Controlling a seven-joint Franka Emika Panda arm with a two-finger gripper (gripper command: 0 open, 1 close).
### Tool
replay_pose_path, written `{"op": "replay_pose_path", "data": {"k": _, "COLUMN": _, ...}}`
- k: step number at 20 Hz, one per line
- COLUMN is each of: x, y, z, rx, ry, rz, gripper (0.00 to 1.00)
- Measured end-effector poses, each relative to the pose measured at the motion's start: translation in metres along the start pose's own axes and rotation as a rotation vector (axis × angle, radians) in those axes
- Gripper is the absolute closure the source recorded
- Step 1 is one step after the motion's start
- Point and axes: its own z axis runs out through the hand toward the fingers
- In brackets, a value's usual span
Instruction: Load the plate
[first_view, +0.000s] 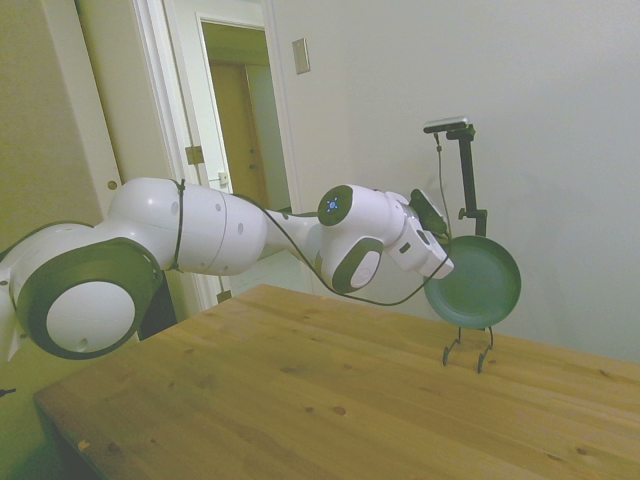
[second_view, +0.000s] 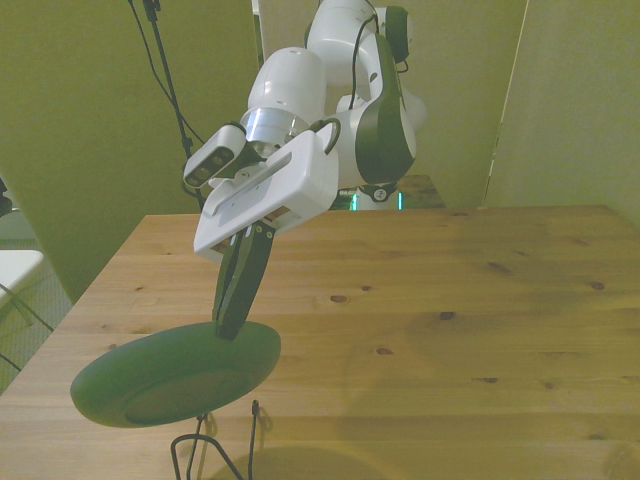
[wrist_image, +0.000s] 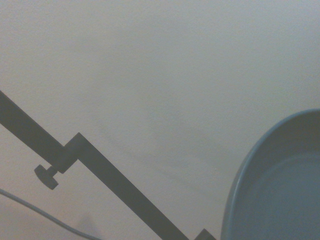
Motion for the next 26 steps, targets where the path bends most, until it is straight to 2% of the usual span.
{"op": "replay_pose_path", "data": {"k": 13, "x": 0.01, "y": 0.041, "z": 0.003, "rx": 0.003, "ry": -0.007, "rz": -0.038, "gripper": 1.0}}
{"op": "replay_pose_path", "data": {"k": 26, "x": 0.006, "y": 0.044, "z": 0.006, "rx": 0.022, "ry": -0.01, "rz": -0.04, "gripper": 1.0}}
